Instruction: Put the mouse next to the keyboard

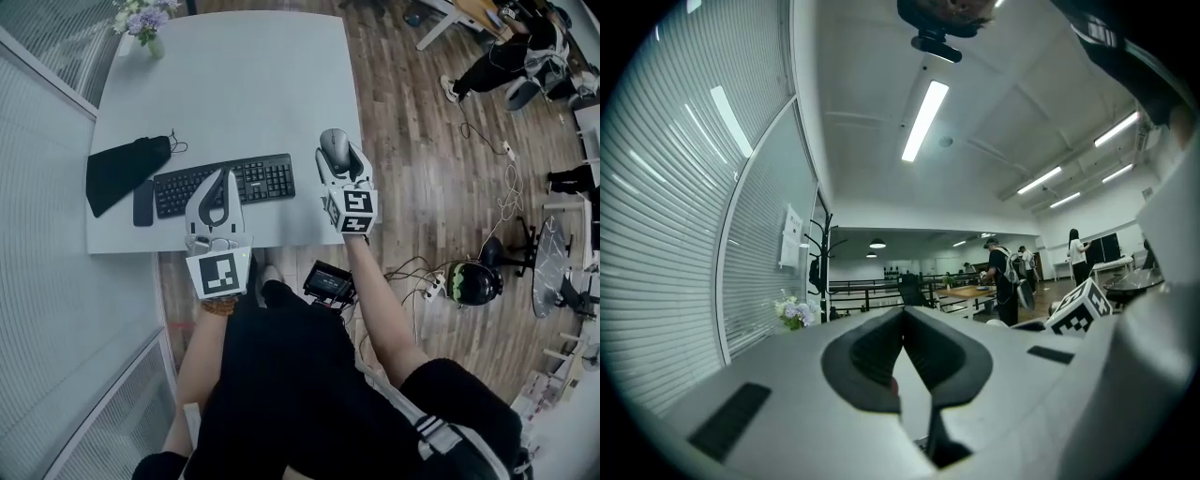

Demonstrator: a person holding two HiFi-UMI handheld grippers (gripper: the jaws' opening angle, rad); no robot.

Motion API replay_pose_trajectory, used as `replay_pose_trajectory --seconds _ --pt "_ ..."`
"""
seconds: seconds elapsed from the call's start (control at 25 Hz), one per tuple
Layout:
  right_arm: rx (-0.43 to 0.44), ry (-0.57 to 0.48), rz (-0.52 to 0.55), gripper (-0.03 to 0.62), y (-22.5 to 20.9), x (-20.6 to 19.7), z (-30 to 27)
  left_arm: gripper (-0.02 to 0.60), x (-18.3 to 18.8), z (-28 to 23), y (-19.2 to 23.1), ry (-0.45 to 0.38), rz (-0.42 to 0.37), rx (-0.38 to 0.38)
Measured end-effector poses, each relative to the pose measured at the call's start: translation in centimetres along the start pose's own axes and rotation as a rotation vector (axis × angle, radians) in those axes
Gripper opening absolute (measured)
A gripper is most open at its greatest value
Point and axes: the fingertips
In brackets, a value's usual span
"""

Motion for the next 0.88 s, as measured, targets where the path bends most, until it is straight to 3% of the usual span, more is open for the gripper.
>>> replay_pose_trajectory --seconds 0.88 --pt "0.038 0.214 -0.010 0.261 1.5 -9.8 -5.5 0.009 -2.2 0.0 2.2 0.039 0.007 0.029"
Point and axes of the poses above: the fingertips, and each gripper's own axes: z backward along the fingers, y to its left, x out of its top, and after that the axes turned 9 degrees about -x, right-handed
